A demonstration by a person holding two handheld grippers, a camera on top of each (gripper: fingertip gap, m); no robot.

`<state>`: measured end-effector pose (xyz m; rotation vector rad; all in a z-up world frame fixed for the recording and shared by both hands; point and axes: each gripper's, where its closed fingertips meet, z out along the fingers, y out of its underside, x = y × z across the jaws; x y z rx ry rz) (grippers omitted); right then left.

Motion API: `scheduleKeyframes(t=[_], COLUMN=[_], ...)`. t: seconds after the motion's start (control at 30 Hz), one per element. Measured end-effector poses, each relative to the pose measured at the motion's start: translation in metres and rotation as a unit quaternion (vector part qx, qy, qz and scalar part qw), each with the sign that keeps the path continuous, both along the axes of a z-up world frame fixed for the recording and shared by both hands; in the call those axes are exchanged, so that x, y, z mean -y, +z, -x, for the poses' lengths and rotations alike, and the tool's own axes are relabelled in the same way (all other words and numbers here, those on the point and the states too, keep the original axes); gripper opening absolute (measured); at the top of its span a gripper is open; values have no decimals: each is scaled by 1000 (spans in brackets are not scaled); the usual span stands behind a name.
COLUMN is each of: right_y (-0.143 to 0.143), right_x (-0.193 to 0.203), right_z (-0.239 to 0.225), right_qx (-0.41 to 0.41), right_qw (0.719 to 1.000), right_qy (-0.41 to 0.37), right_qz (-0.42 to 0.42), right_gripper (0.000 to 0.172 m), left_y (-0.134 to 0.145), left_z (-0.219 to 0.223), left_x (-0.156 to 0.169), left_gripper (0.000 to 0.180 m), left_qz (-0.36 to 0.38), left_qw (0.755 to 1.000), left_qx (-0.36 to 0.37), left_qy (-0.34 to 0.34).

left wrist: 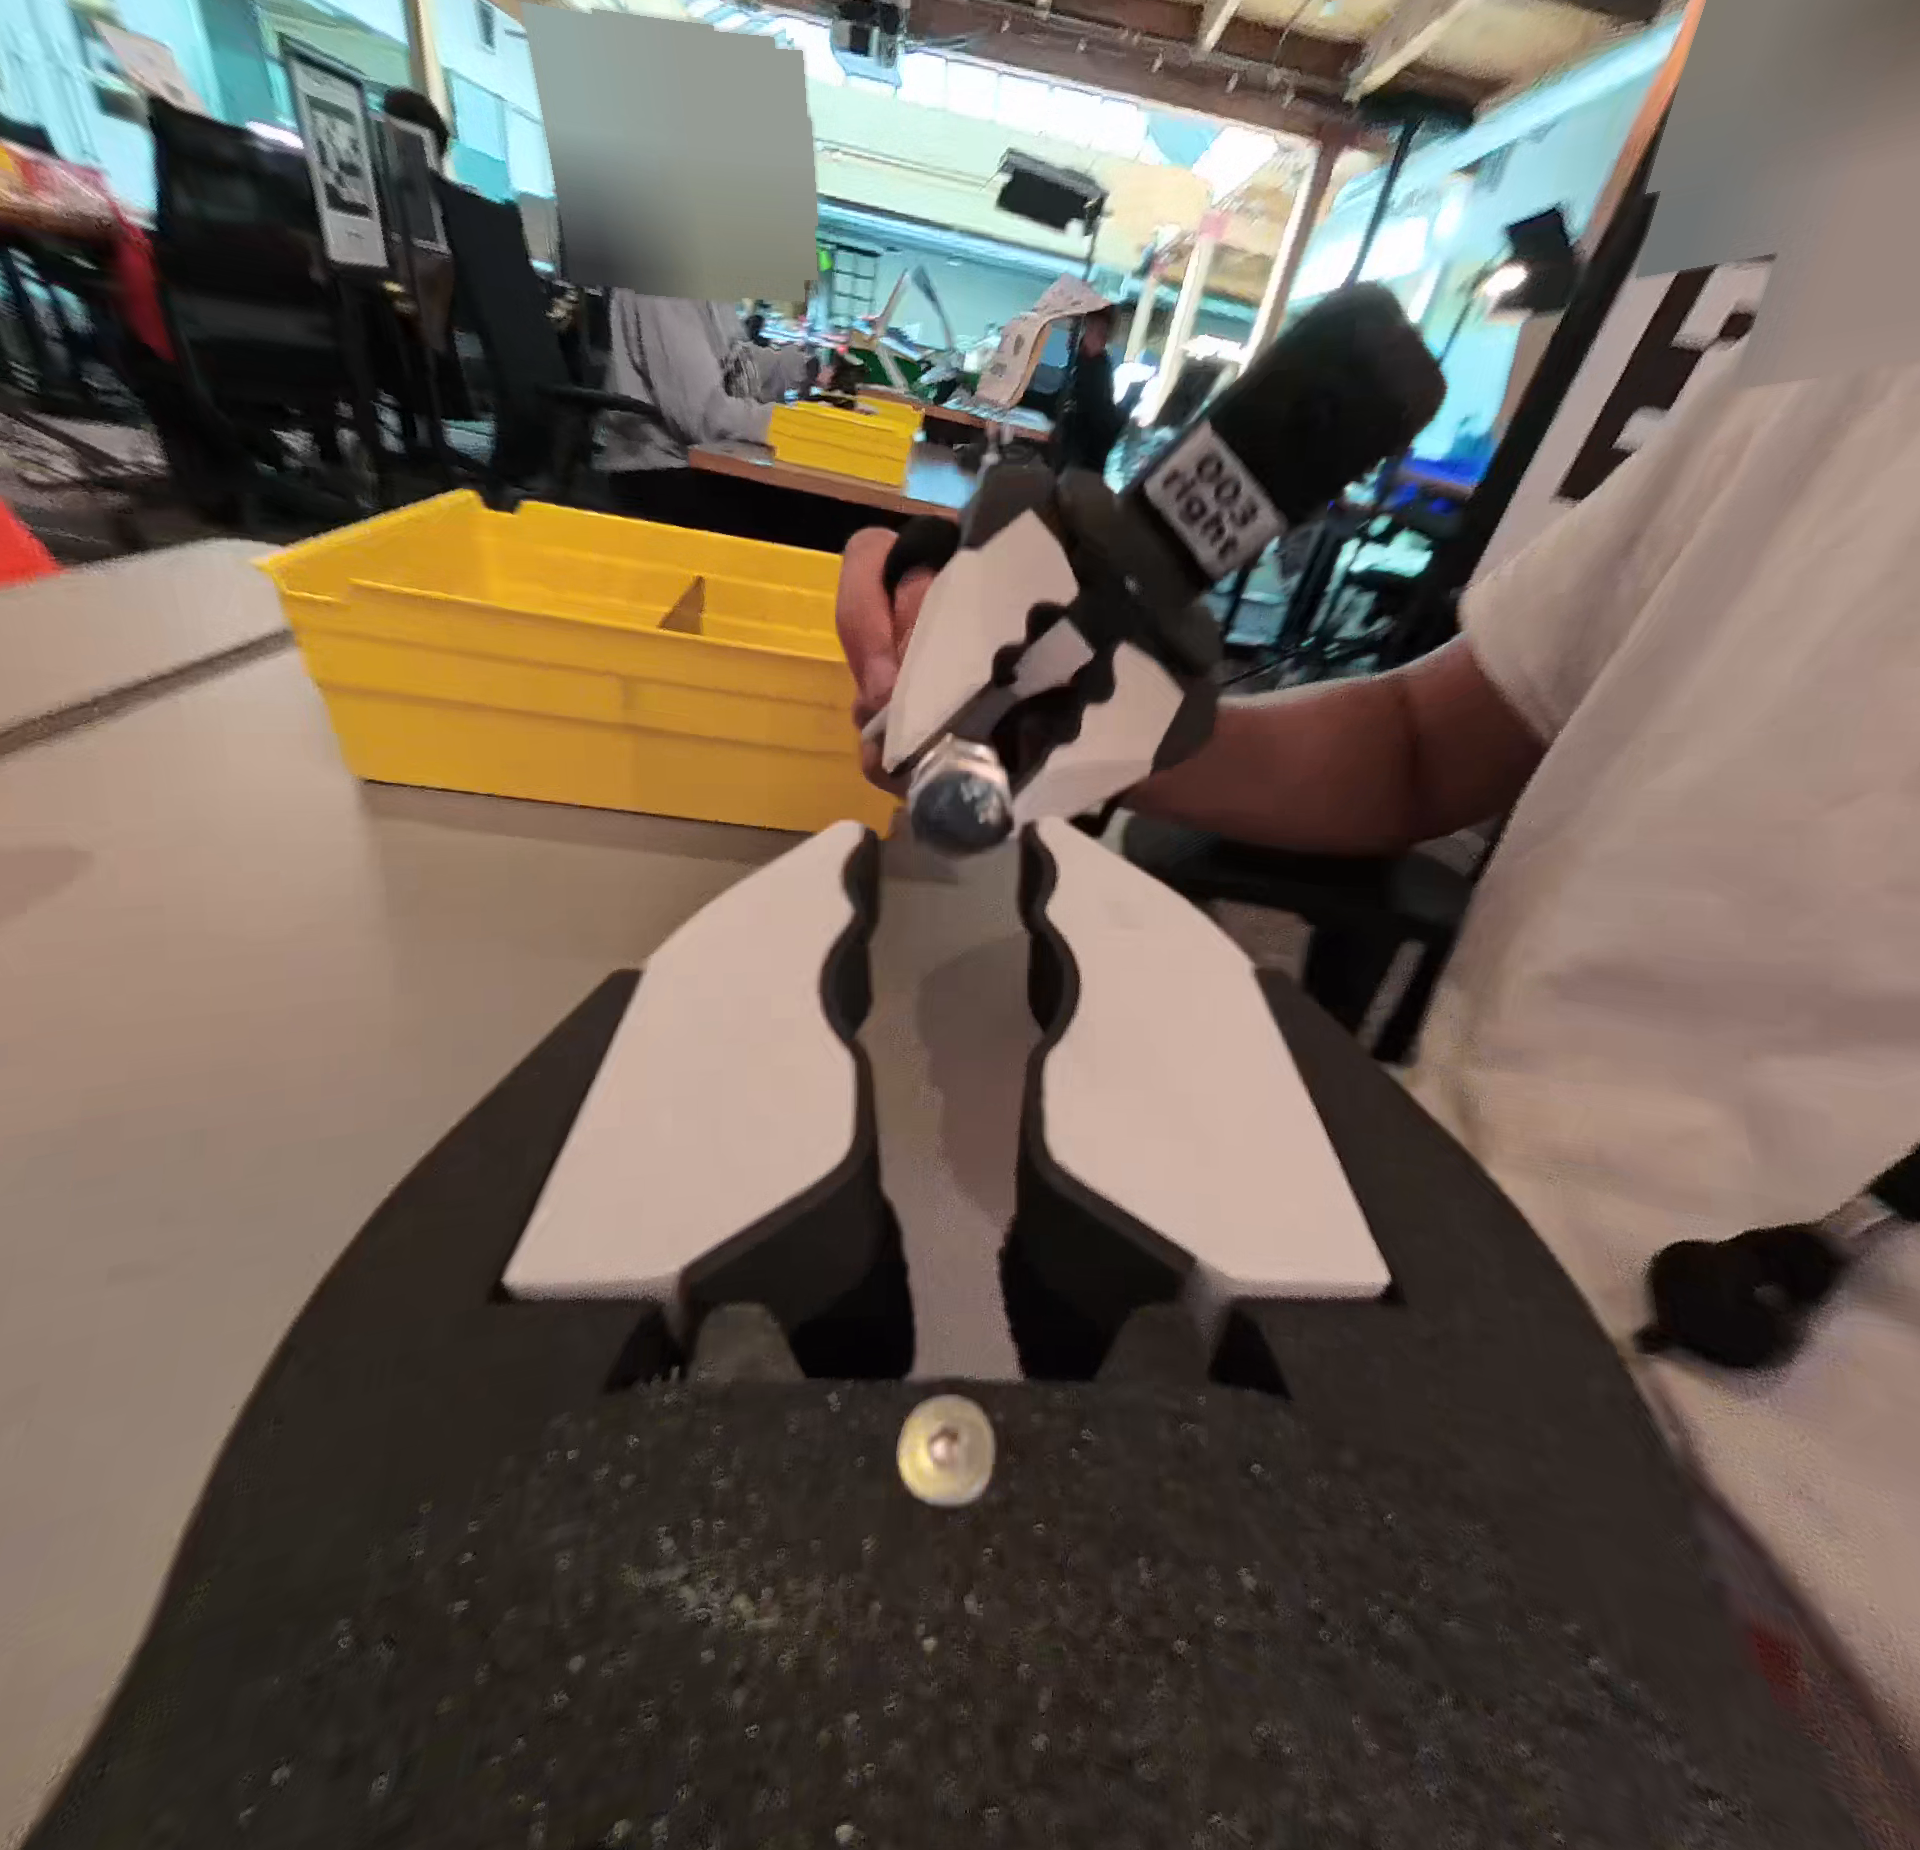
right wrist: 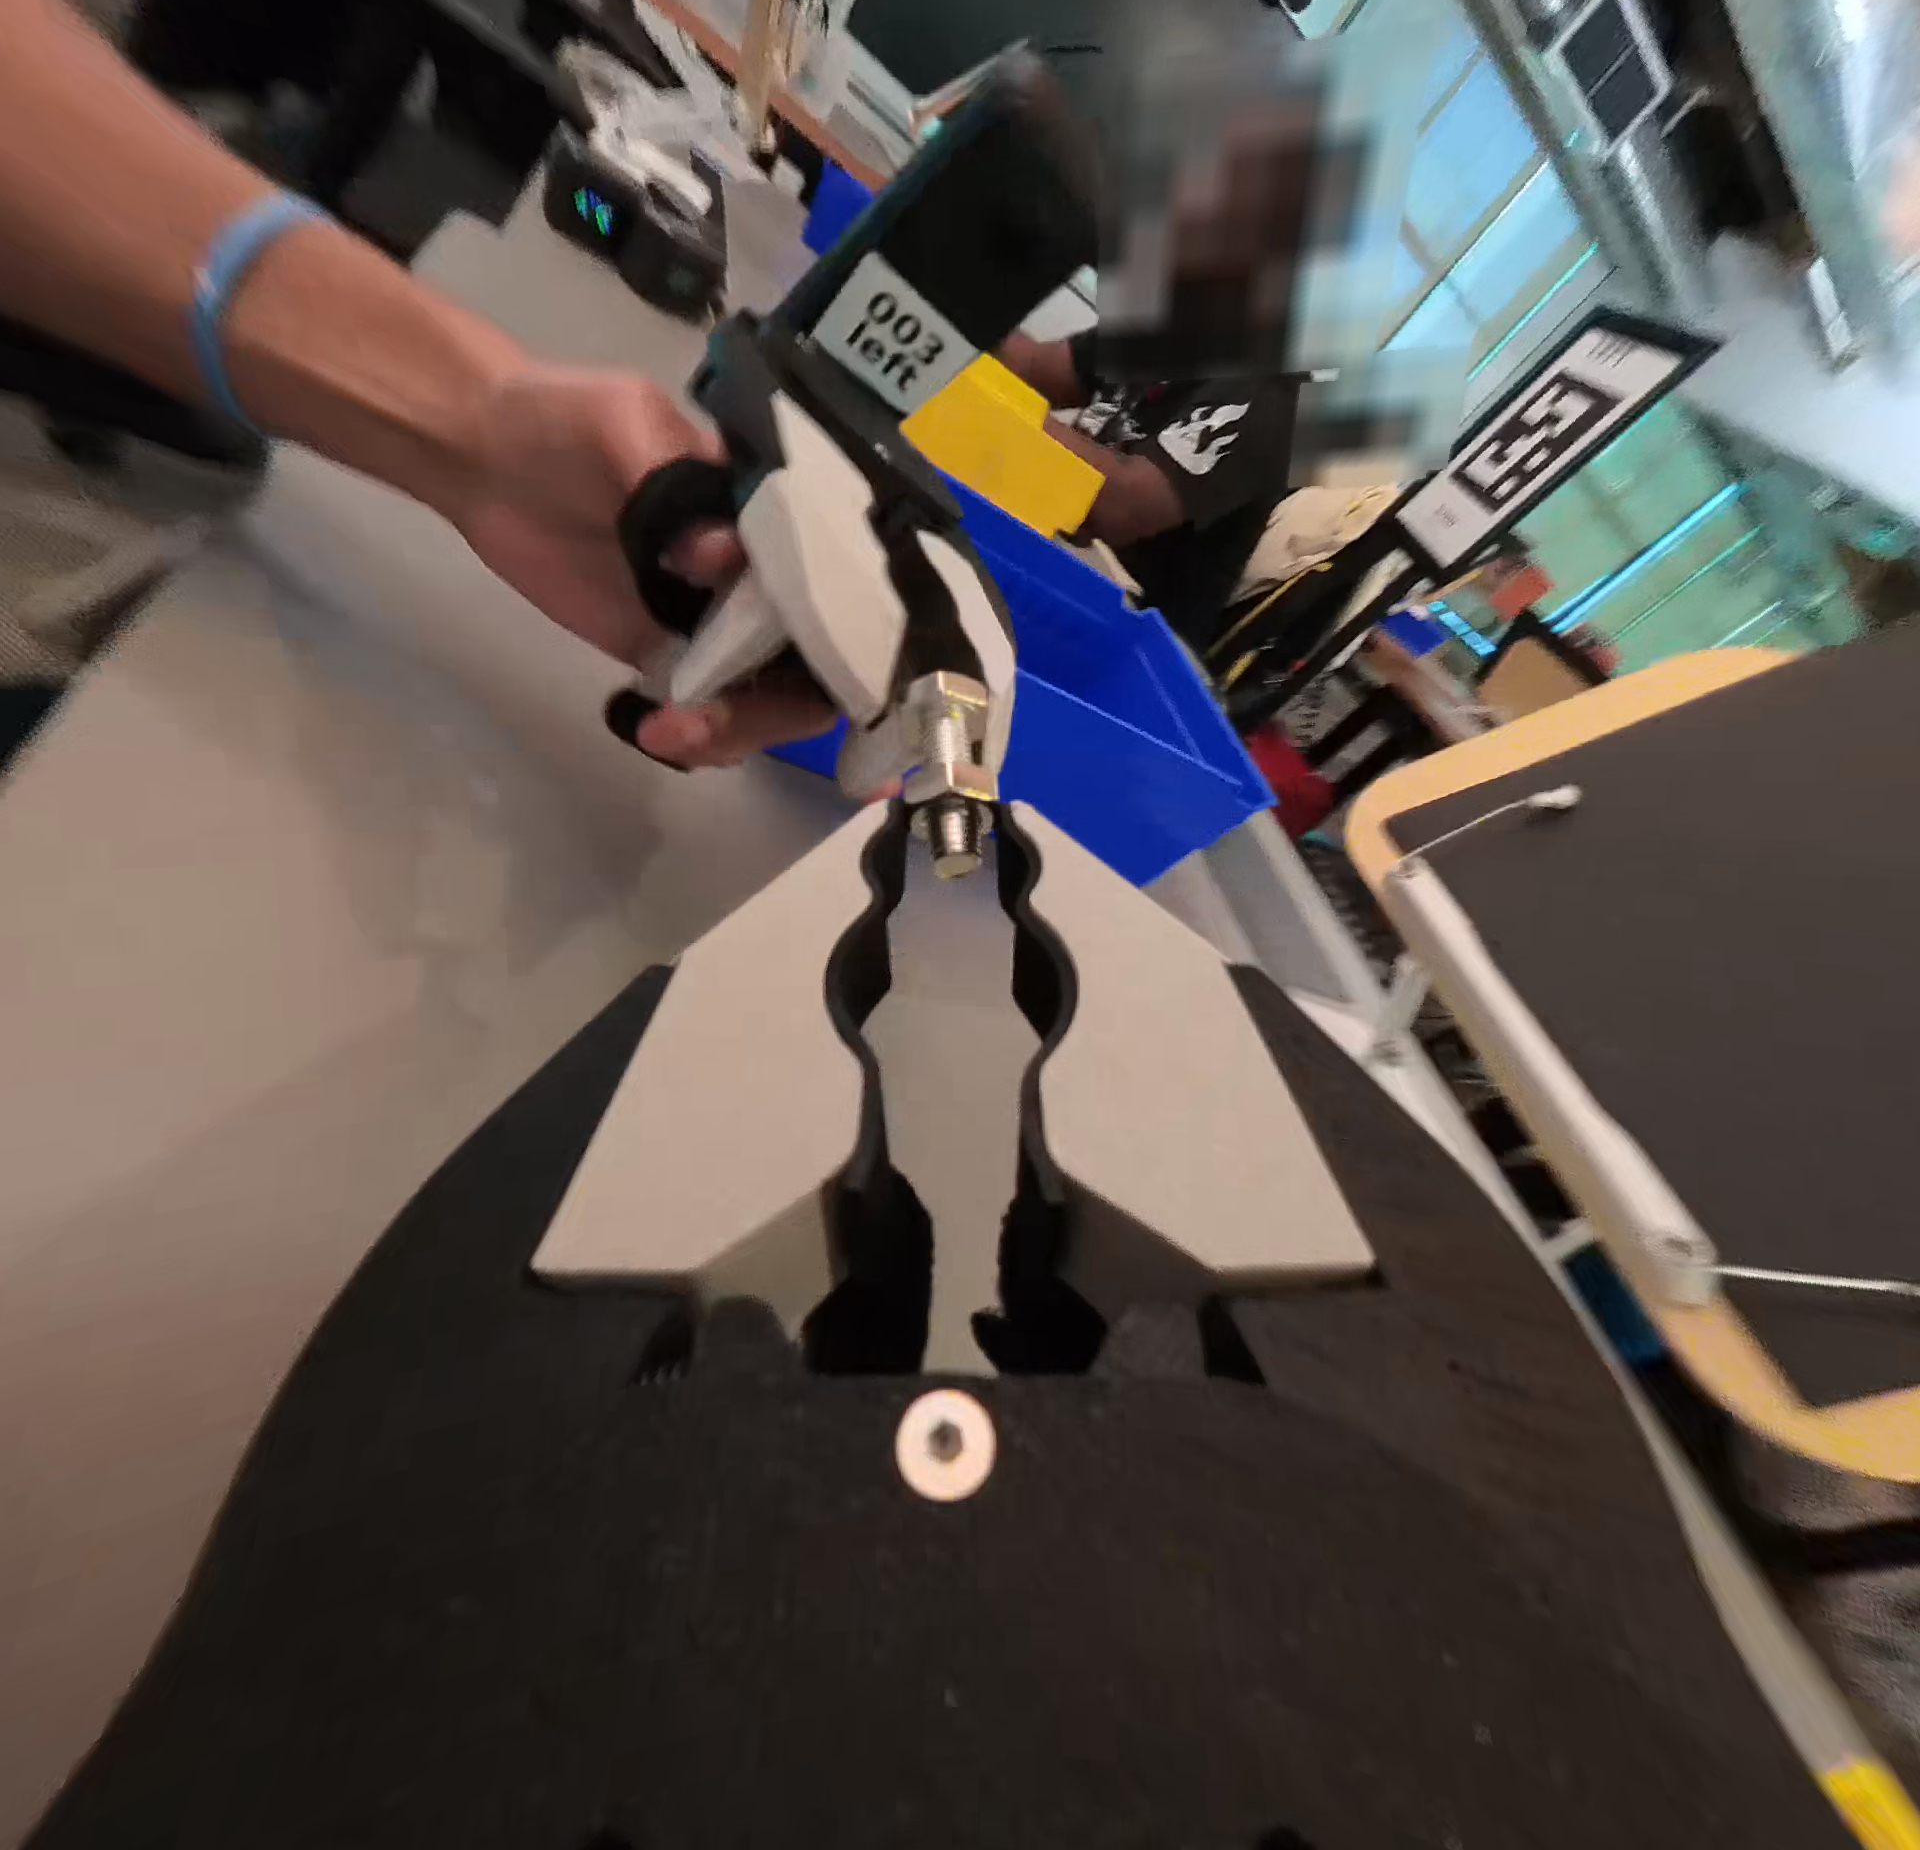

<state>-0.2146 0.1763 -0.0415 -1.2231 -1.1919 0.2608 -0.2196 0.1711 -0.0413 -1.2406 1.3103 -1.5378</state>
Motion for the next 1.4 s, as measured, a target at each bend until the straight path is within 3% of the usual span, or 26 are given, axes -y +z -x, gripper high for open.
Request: scheduleKeyframes(t=[0.13,0.3,0.73,1.1,1.4], right_y=[-1,-10,-31,-14,-14], right_x=[-4,-1,-1,0,0], right_z=[-5,-3,6,3,5], right_qx=[-68,-121,-34,-139,-144], right_qw=[987,929,957,915,913], right_qy=[31,103,69,120,124], right_qz=[142,335,280,358,362], right_gripper=[17,17,17,17,17], left_y=[-13,-14,-21,-16,-13], left_z=[3,4,1,3,2], left_x=[-5,-7,-5,-7,-4], left_gripper=[39,34,22,24,17], left_qz=[-78,-182,-104,-161,-171], left_qw=[996,982,993,986,984], left_qx=[-35,-13,-43,-28,-24], left_qy=[18,45,20,43,45])
